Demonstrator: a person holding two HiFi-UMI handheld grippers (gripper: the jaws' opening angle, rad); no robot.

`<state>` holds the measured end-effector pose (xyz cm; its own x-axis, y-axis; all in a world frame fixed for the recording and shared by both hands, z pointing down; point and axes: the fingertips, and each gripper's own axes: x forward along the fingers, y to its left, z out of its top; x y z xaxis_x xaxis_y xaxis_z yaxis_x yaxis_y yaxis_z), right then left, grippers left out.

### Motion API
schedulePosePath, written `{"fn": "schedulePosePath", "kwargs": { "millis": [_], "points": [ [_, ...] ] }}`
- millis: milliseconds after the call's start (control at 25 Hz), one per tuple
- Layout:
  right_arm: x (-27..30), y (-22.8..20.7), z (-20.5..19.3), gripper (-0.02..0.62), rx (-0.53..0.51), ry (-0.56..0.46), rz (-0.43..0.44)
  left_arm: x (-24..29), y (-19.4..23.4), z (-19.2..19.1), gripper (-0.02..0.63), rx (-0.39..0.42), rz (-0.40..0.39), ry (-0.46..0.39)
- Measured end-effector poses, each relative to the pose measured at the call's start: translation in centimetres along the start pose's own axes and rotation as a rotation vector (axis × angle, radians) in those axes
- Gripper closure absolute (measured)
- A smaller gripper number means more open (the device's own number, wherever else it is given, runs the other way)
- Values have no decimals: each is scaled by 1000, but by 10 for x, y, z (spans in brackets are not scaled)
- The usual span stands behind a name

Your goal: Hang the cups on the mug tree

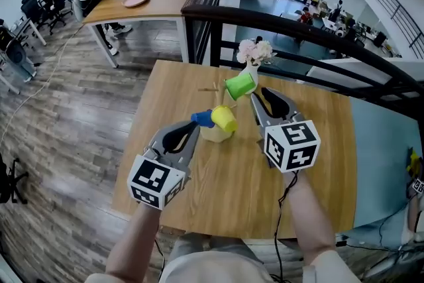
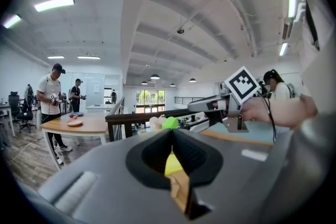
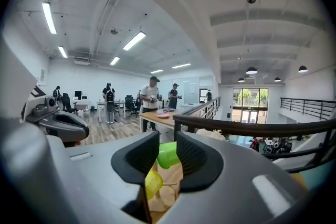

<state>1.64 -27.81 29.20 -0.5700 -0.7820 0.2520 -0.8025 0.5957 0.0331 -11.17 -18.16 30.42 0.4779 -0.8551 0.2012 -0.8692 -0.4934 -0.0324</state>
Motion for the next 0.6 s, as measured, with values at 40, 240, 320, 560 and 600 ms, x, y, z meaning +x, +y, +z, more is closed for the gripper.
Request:
{"fn": "schedulePosePath", "kwargs": {
  "millis": [40,240,320,560,600],
  "points": [
    [-7,2,5,496,-2,-12,-1,-4,-1,4,604,5,-1,-6],
    [-40,11,30,539,-7,-82,-18,-21,-4,25,604,33,-1,-36],
    [-55,16,39,554,-11,-103,-19,-29,-5,34,604,43,-3,-53],
    [-96,35,54,586,-9,-159,-22,-51,-13,56,603,76,-17,-96],
    [-103,39,56,594,-4,-168,-19,-55,-16,60,603,88,-21,-98]
  ]
}}
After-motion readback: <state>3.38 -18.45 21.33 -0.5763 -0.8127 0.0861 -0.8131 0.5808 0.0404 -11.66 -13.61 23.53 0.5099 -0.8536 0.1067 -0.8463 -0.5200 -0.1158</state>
